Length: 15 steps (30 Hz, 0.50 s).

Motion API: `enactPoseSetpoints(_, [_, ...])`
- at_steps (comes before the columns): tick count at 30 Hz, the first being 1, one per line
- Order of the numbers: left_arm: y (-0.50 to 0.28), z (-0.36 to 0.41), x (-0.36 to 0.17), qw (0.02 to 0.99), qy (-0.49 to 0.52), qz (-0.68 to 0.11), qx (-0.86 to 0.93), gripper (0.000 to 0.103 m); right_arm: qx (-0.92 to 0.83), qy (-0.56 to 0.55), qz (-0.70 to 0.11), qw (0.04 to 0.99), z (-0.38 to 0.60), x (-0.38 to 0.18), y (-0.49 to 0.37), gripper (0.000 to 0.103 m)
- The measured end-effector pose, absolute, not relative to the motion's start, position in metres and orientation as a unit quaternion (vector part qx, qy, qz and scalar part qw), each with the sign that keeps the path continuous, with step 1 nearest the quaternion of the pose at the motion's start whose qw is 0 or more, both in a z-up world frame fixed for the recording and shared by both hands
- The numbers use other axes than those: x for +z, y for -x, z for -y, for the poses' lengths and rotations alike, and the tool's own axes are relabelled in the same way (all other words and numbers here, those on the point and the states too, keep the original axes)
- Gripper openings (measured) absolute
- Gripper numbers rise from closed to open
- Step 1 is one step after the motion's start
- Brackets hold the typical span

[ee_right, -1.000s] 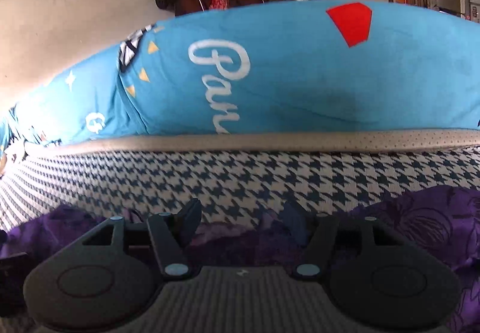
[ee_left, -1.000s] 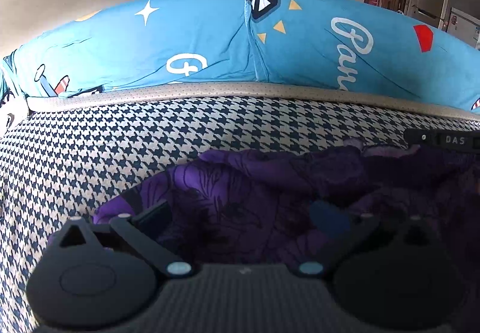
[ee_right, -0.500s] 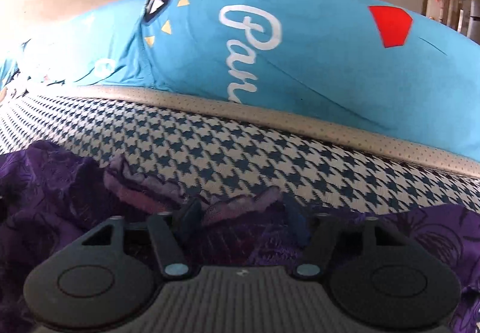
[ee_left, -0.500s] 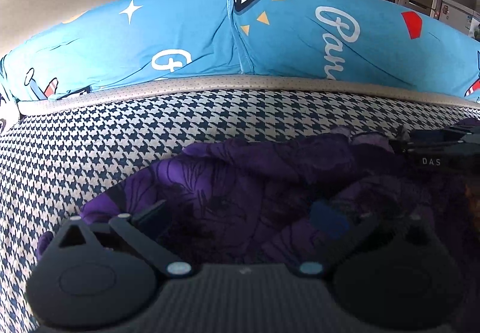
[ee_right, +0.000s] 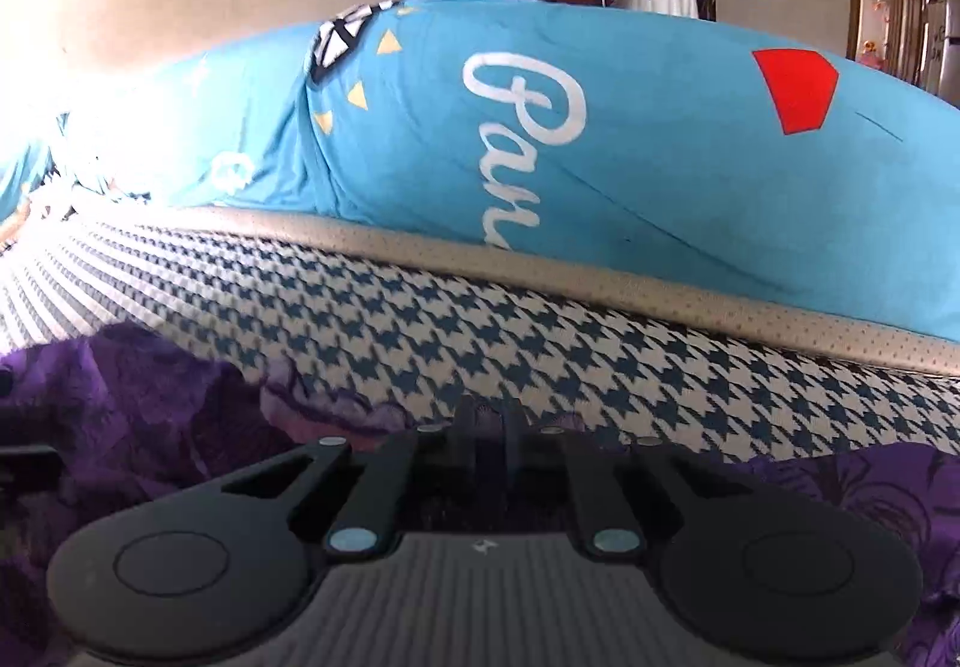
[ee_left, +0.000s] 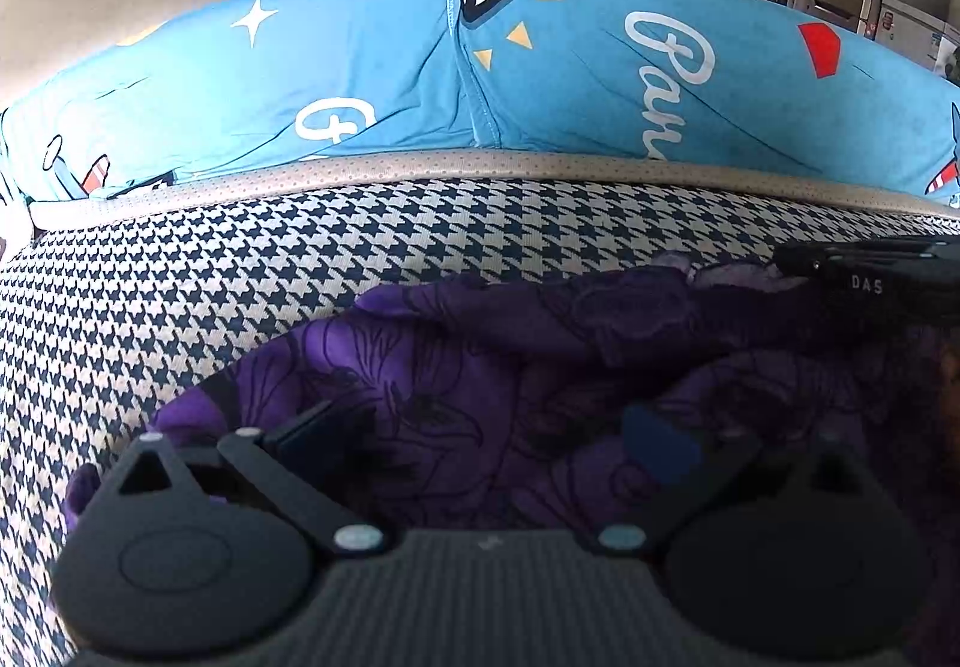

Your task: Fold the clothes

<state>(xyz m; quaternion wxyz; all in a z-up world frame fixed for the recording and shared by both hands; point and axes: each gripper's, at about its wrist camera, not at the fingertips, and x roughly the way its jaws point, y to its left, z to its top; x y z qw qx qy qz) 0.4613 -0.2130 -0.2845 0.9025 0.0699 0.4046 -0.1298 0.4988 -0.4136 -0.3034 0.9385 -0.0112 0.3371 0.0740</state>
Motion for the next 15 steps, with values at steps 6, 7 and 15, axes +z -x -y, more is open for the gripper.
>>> enactPoseSetpoints(6, [-0.462,0.211,-0.282,0.904,-0.062,-0.402,-0.130,0.103,0.129,0.003,-0.337,0.933,0.414,-0.287,-0.485,0.010])
enactPoseSetpoints(7, [-0.463,0.210,-0.281,0.905,-0.059,-0.401,-0.130,0.103,0.138,0.002,-0.333,0.933,0.415,-0.283,-0.481,0.010])
enactPoseSetpoints(15, [-0.471,0.214,-0.288,0.907,-0.047,-0.403,-0.115,0.103,0.161,0.008,-0.378,0.911,0.418,-0.306,-0.460,0.008])
